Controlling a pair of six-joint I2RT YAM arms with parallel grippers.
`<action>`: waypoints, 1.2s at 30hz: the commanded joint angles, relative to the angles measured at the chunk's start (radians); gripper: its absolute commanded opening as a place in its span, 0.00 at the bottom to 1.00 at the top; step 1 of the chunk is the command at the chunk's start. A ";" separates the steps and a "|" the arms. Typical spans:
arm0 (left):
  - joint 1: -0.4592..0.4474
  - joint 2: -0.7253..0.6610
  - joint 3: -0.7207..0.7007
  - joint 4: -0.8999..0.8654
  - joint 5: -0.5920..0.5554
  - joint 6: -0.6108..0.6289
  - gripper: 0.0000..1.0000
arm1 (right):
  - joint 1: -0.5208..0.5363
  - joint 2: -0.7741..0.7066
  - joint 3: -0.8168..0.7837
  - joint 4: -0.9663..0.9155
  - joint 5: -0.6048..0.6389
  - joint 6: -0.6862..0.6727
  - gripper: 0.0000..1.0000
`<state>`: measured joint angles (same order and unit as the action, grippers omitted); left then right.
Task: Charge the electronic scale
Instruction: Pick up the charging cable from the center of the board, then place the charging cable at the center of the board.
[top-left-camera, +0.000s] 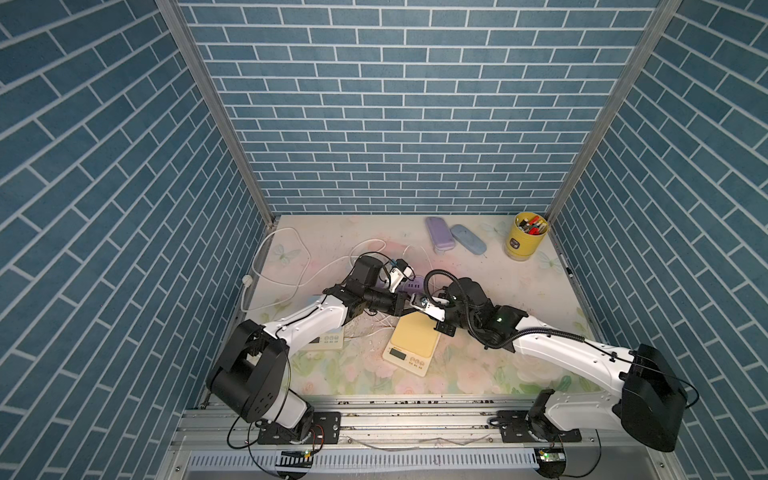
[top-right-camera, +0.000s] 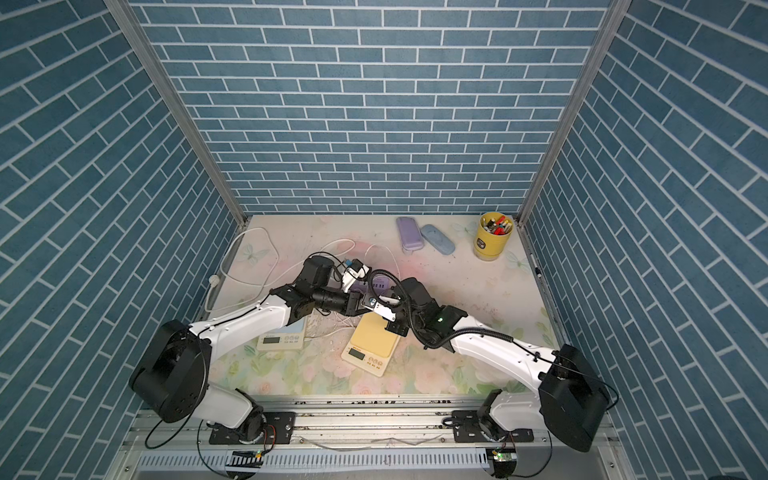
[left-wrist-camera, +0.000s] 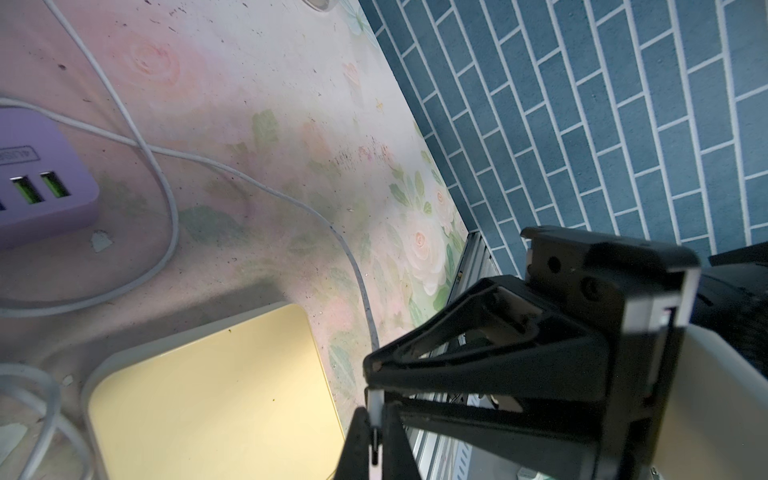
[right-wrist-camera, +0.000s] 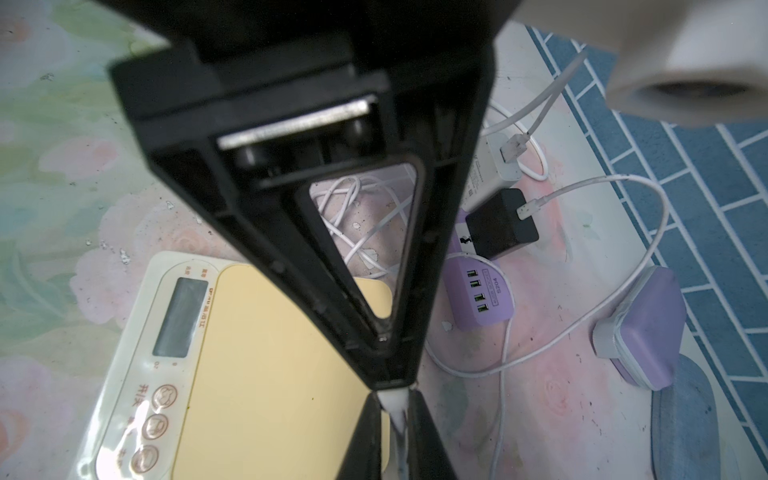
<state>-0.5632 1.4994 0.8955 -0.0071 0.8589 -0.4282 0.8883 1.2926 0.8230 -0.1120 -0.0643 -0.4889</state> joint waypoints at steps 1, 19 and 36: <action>0.000 0.002 0.026 -0.021 0.020 0.024 0.00 | 0.003 0.015 0.023 -0.011 -0.020 -0.040 0.13; 0.020 -0.058 0.064 -0.248 -0.117 0.151 0.53 | 0.002 0.023 0.168 -0.401 0.053 0.125 0.00; -0.015 -0.194 -0.213 -0.342 -0.453 0.125 0.54 | 0.263 0.186 0.220 -0.798 0.074 0.649 0.00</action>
<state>-0.5560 1.3567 0.7067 -0.3470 0.4732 -0.2829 1.1233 1.4761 1.0618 -0.9047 0.0269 0.0296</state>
